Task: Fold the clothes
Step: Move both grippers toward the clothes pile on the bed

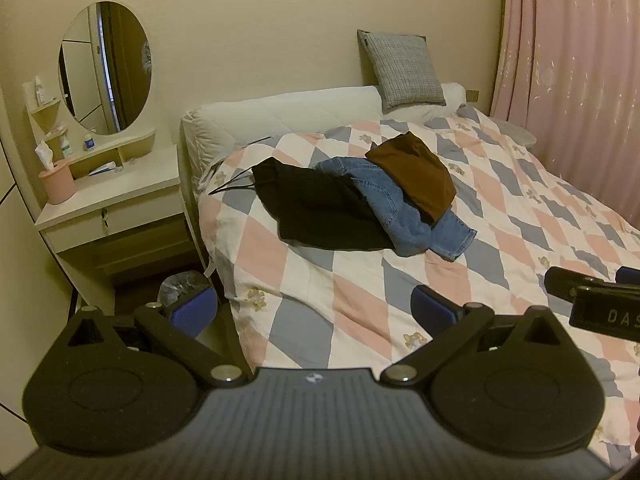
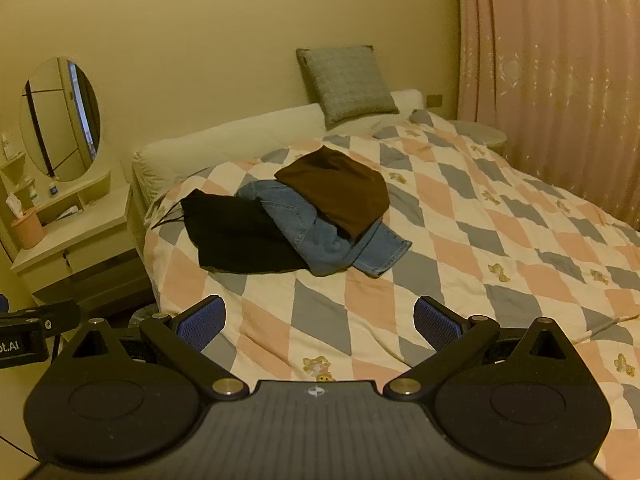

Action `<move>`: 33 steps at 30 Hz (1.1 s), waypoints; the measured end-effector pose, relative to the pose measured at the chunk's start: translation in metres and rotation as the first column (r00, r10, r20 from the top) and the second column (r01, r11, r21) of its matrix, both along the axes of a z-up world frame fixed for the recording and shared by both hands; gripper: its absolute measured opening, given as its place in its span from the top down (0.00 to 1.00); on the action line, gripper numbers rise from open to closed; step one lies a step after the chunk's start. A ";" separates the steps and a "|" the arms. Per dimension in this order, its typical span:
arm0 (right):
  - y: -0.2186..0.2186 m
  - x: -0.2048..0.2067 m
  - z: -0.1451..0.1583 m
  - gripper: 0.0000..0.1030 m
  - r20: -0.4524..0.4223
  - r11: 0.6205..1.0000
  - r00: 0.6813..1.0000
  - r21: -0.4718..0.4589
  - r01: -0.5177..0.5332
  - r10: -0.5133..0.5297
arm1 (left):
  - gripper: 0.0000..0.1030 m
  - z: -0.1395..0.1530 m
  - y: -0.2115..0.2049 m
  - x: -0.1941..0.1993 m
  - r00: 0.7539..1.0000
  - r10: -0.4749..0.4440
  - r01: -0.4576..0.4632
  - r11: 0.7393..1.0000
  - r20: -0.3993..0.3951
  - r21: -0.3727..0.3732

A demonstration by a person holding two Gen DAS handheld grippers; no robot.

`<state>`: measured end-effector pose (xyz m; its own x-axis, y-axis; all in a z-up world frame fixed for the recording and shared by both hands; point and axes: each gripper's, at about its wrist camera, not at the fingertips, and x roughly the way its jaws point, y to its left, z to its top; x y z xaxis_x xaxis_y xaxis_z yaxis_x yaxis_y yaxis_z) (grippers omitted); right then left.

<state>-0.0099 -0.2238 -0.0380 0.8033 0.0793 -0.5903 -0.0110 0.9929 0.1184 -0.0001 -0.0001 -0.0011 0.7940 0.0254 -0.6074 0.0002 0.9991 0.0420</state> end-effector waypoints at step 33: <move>0.001 0.018 -0.002 0.00 -0.015 0.999 0.999 0.012 0.043 -0.043 | 0.01 -0.031 -0.001 0.008 0.997 -0.061 0.060 0.998 -0.053 -0.012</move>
